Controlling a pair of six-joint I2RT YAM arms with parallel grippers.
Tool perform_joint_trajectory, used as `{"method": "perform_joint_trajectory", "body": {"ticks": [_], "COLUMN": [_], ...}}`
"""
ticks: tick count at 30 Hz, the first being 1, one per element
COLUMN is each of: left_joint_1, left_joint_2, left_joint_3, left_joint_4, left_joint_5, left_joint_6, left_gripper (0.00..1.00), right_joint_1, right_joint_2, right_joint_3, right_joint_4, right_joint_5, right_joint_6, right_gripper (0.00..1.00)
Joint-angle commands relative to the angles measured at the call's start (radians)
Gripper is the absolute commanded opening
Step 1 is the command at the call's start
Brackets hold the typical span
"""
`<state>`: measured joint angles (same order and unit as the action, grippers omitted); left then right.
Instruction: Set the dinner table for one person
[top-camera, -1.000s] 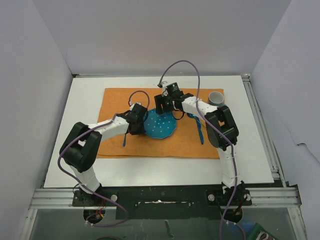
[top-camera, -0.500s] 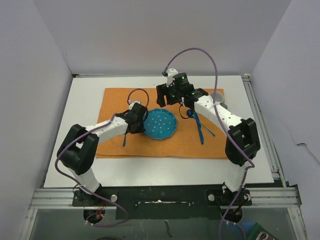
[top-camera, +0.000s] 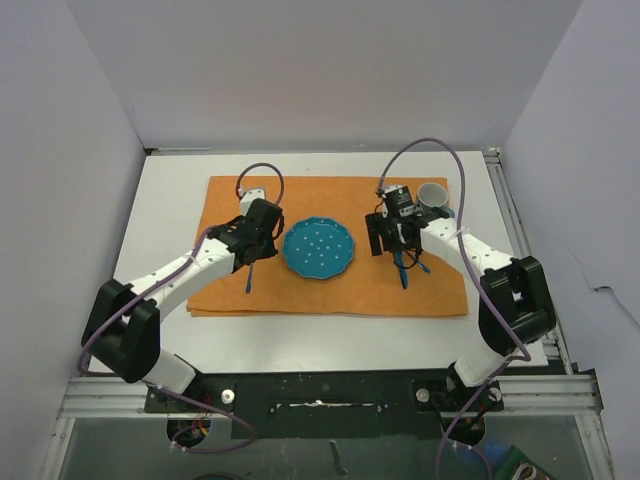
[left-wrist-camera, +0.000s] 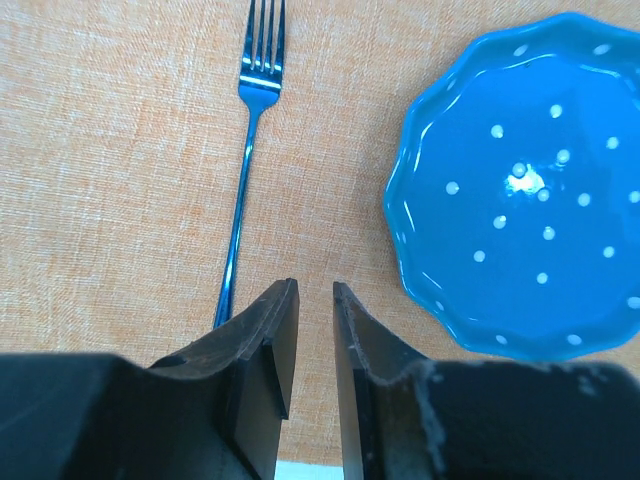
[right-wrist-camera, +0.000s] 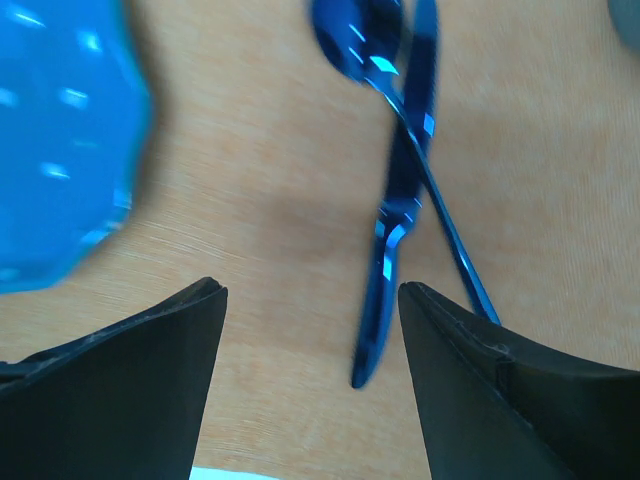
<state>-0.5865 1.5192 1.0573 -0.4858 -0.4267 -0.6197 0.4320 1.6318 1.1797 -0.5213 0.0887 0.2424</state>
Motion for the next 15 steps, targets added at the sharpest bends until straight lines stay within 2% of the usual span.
{"method": "perform_joint_trajectory", "body": {"ticks": [1, 5, 15], "left_joint_1": [-0.003, -0.001, -0.002], "left_joint_2": [-0.096, -0.130, -0.161], "left_joint_3": [0.014, 0.005, 0.004], "left_joint_4": [-0.004, -0.007, -0.026], "left_joint_5": [-0.022, -0.013, -0.015], "left_joint_6": [0.012, 0.012, 0.015], "left_gripper": [0.22, 0.22, 0.22], "right_joint_1": [-0.065, -0.096, -0.160], "right_joint_2": [-0.085, -0.080, 0.056], "right_joint_3": [-0.070, -0.096, -0.073], "right_joint_4": [0.004, 0.009, 0.049], "right_joint_5": [0.067, 0.129, 0.145], "right_joint_6": [0.058, 0.087, 0.061], "right_gripper": [0.71, 0.71, 0.71]}}
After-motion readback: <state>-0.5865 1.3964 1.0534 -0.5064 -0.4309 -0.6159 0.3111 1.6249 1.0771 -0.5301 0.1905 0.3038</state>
